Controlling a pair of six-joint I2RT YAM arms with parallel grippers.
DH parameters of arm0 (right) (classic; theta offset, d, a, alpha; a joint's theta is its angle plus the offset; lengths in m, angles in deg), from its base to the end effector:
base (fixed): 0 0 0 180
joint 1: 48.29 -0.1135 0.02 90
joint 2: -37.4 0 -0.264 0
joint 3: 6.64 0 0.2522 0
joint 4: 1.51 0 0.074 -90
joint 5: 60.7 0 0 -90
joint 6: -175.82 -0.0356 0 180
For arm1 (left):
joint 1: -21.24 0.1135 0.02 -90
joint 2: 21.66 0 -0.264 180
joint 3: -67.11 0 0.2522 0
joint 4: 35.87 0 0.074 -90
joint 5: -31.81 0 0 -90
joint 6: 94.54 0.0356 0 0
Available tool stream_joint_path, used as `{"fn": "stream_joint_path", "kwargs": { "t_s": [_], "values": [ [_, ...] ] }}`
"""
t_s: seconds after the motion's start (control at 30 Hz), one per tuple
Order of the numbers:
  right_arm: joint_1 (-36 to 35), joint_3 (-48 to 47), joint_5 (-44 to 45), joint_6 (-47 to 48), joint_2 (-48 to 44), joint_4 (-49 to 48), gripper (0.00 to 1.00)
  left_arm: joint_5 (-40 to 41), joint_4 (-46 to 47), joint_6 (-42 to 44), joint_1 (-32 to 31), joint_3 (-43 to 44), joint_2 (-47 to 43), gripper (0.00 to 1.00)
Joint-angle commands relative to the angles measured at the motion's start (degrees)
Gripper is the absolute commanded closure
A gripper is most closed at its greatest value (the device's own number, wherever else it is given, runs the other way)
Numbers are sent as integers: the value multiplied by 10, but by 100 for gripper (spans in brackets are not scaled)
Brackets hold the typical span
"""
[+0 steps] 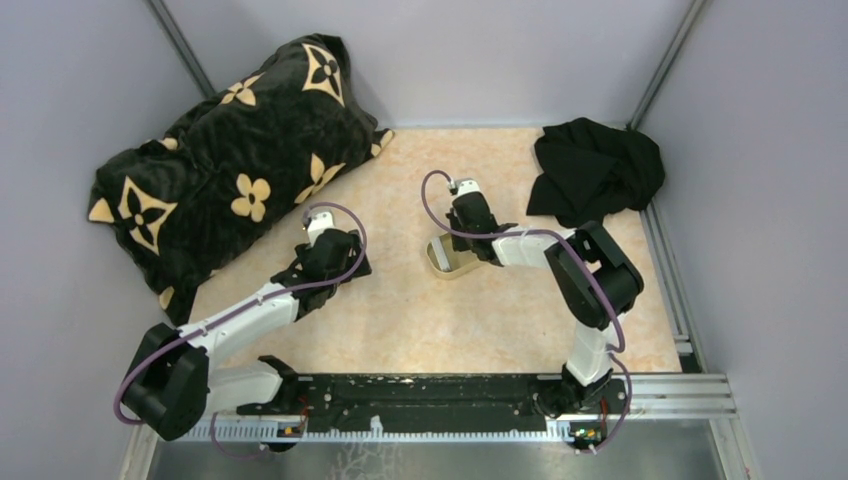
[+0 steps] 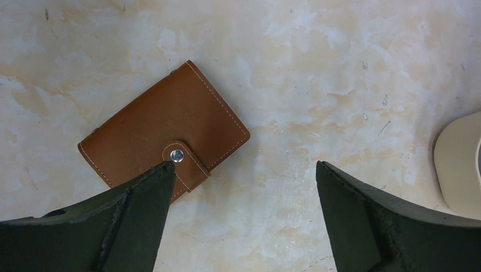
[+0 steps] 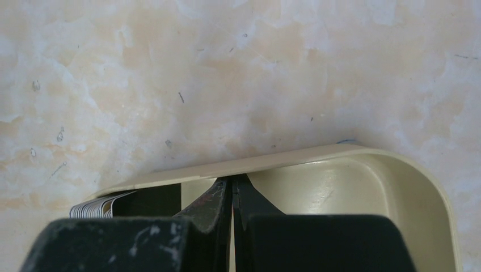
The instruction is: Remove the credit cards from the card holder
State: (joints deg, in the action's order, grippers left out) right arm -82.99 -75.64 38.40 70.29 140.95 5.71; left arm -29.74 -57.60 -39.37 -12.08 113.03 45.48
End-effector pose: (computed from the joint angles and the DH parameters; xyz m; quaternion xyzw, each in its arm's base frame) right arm 0.3082 0.2066 0.1544 -0.1195 0.9025 0.1073 0.3995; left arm 0.2012 -0.1120 0.1937 -0.1098 0.8874 -0.0302 0.4467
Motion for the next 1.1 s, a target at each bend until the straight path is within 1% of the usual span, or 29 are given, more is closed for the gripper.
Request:
{"fn": "stream_joint_path", "kwargs": {
  "t_s": [0.0,0.13,0.23,0.33,0.43,0.5,0.6,0.7,0.8,0.93,1.07],
  "values": [
    [4,-29,-1,5,9,-1,100,0,1,1,3,-5,3,1],
    [4,-14,0,6,-17,4,100,-19,14,-2,3,-9,7,1],
    [4,-2,6,10,-59,17,100,-71,38,-17,4,-7,19,1],
    [4,13,10,15,-118,28,100,-109,55,-28,4,-3,35,1],
    [4,35,25,14,-180,45,100,-120,60,-29,4,1,53,1],
    [4,62,28,14,-228,50,100,-121,56,-25,4,6,61,1],
    [4,123,7,16,-293,58,100,-116,54,-21,4,5,52,1],
    [3,170,-17,4,-339,81,100,-119,80,-12,4,-9,41,1],
    [3,212,-42,-16,-375,81,100,-131,103,-9,4,-14,49,1],
    [-9,254,-37,-37,-384,68,100,-155,116,-22,4,-10,74,1],
    [-21,274,-27,-52,-359,40,100,-172,119,-31,4,-5,89,1]
  ]
}}
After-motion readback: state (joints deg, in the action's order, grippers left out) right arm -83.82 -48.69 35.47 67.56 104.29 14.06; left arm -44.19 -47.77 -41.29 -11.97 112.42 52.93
